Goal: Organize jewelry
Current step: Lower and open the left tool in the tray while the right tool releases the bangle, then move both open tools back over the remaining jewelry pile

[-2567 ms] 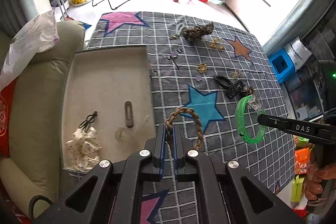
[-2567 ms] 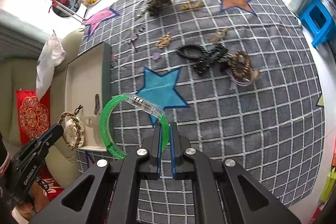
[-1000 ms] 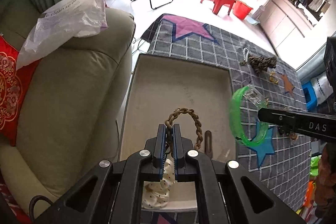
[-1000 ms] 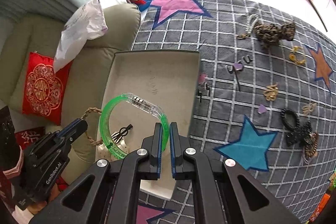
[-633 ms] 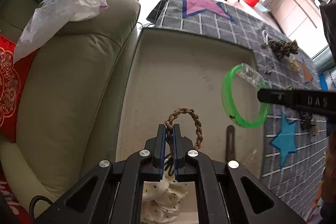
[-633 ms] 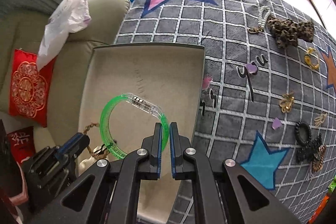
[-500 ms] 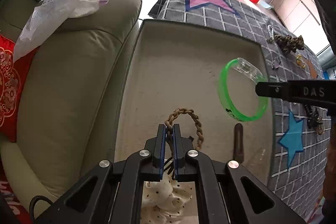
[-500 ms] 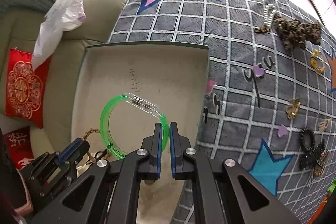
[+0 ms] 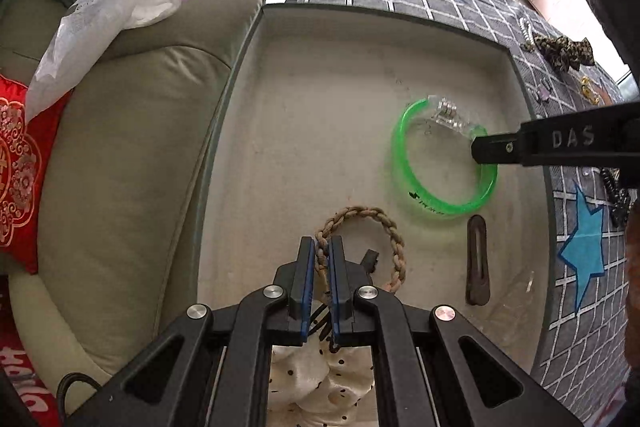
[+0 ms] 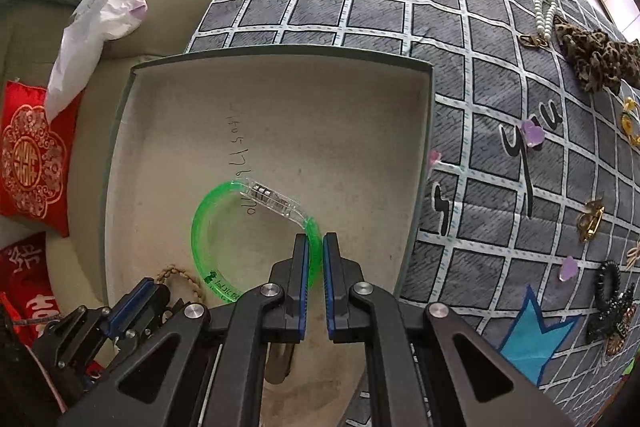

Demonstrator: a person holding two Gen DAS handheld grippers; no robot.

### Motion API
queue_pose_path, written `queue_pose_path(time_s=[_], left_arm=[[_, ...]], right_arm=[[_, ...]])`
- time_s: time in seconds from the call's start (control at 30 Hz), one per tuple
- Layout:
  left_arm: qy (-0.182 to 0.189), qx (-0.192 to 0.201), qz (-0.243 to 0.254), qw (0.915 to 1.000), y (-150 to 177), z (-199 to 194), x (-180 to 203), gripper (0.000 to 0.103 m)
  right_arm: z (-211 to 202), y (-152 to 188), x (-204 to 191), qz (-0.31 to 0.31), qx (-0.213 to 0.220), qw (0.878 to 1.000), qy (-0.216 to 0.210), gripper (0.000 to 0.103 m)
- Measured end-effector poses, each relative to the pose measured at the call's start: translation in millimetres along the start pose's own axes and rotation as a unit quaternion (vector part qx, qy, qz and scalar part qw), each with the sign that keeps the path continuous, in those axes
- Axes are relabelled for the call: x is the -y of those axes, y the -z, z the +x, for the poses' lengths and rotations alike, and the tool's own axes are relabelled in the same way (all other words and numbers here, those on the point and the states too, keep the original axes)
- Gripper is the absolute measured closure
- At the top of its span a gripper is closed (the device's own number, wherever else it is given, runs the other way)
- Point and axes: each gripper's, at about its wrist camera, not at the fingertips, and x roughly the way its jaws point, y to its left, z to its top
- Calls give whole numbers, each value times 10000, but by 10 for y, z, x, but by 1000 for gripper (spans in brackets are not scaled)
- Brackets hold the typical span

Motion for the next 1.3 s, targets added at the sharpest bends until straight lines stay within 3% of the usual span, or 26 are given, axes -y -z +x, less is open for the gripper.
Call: queue_pose_path(time_s=[0.3,0.37,0.43,0.77,0.8,0.83,0.87,0.93,1.17,1.23,1.3], left_arm=[[-191,-143,104,9997,-13,7,89,95],[-180,-125,82,9997,-13,-4,82,94],[-182,-116,91,9997,-1,-20,78,94],[-128,-153,143,9997,40,-63,117,94],[-133,-160,133,9997,42,-66,121,74],[-149,-171,117,9997,39,-67,116,47],[-238,-131,68,9996,42,-86,111,0],[-363,74,87,9993,26,-150,108,1],[-345,39,109,9993,61,-211,166,1],[-401,52,78,9992,80,-249,181,1],[-470,69,54,9989,96,-293,187,1]], right_arm=[[-51,-8,38,63,-35,9997,-239,90],[-132,-10,33,68,54,9995,-311,77],[-218,-10,31,72,159,9991,-384,53],[-570,82,129,177,426,9974,-548,50],[-583,96,141,182,432,9974,-553,50],[-609,118,162,188,439,9973,-557,50],[-619,144,163,195,446,9973,-556,50],[-655,179,179,213,464,9971,-568,50],[-780,313,261,304,507,9966,-576,50],[-812,357,291,331,513,9965,-577,35],[-861,418,337,363,530,9962,-591,31]])
